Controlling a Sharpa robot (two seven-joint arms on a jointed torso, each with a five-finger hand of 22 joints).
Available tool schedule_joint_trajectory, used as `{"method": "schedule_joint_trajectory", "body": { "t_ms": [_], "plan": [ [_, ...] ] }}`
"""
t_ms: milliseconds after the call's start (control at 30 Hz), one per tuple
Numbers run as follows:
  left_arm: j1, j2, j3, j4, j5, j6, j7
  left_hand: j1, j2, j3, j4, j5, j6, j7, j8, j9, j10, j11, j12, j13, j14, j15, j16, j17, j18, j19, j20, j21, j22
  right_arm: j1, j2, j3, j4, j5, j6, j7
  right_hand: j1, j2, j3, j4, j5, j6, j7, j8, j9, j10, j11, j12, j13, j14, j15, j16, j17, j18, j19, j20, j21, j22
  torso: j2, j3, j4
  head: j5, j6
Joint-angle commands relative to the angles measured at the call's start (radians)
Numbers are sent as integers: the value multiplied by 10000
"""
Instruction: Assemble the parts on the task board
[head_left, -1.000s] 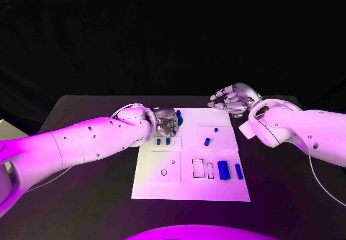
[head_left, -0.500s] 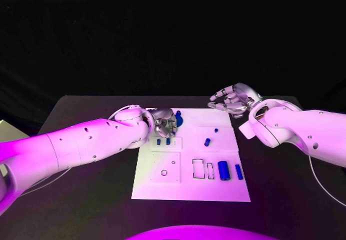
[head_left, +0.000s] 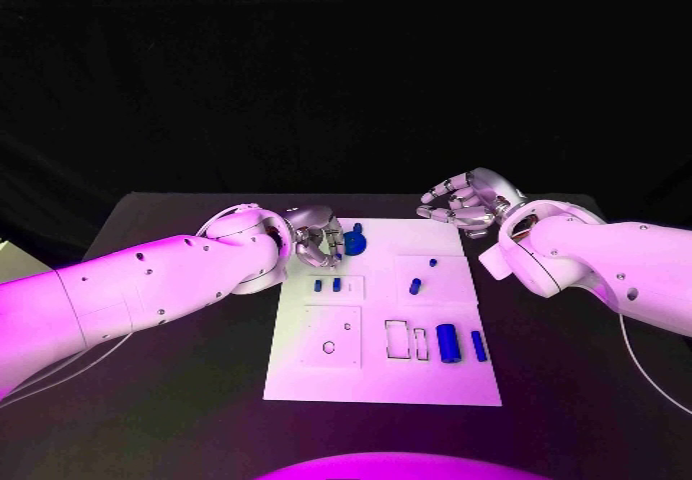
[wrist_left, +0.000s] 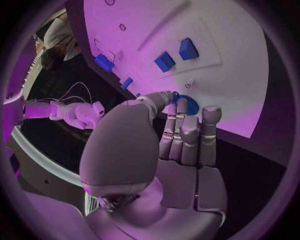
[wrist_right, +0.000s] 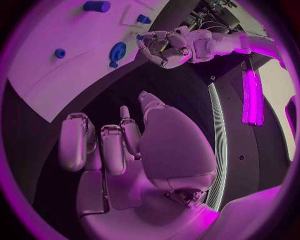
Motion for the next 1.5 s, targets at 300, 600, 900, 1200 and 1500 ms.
{"method": "schedule_joint_trajectory", "body": {
  "t_ms": [300, 600, 900, 1200, 1500],
  "plan": [
    [3, -327, 49, 121, 225, 159, 73, 10, 30, 29, -145, -24, 52, -6, -62, 27, 107, 22, -98, -22, 86, 13, 32, -17, -187, 74, -8, 81, 39, -4, -54, 1, 32, -104, 106, 62, -77, 9, 47, -2, 42, -39, -7, 61, 14, -6, -3, 46, 551, 449, -15, -44, 308, 50, -35, -27, -25, 78, 5, -7, 8, 26, 4],
    [-13, -231, 40, -68, 164, 230, 96, 14, 28, 34, -155, -26, 53, -4, -67, 29, 114, 23, -107, -23, 94, 12, 37, 1, -190, 85, -9, 90, 52, -4, -31, 1, 25, -107, 114, 65, -77, 9, 47, -2, 42, -39, -7, 61, 14, -6, -3, 46, 551, 449, -15, -44, 308, 50, -35, -27, -25, 78, 15, -4, -28, 61, 3],
    [-58, -106, 6, -265, 141, 302, 124, 8, 24, 35, -161, -31, 54, 0, -73, 32, 122, 26, -118, -24, 94, 14, 36, -4, -190, 84, -10, 89, 50, -6, -16, 1, 7, -107, 118, 63, -77, 9, 47, -2, 42, -39, -7, 61, 14, -6, -3, 46, 551, 449, -15, -44, 308, 50, -35, -27, -25, 78, 14, -2, -23, 33, -7],
    [-137, -41, -21, -359, 147, 373, 145, 2, 19, 35, -165, -35, 54, 2, -78, 34, 127, 28, -129, -26, 95, 15, 36, -6, -192, 89, -10, 94, 57, -7, -6, 1, -4, -108, 118, 62, -77, 9, 47, -2, 42, -39, -7, 61, 14, -6, -3, 46, 551, 449, -15, -44, 308, 50, -35, -27, -25, 78, 6, -12, -9, 36, -23],
    [-158, 16, -38, -389, 194, 435, 163, 2, 20, 39, -171, -35, 54, 2, -83, 36, 131, 28, -138, -27, 94, 16, 35, -10, -192, 89, -10, 95, 57, -9, 5, 1, -6, -108, 126, 62, -77, 9, 47, -2, 42, -39, -7, 61, 14, -6, -3, 46, 551, 449, -15, -44, 308, 50, -35, -27, -25, 78, 17, -3, -28, 51, -27]
  ]
}}
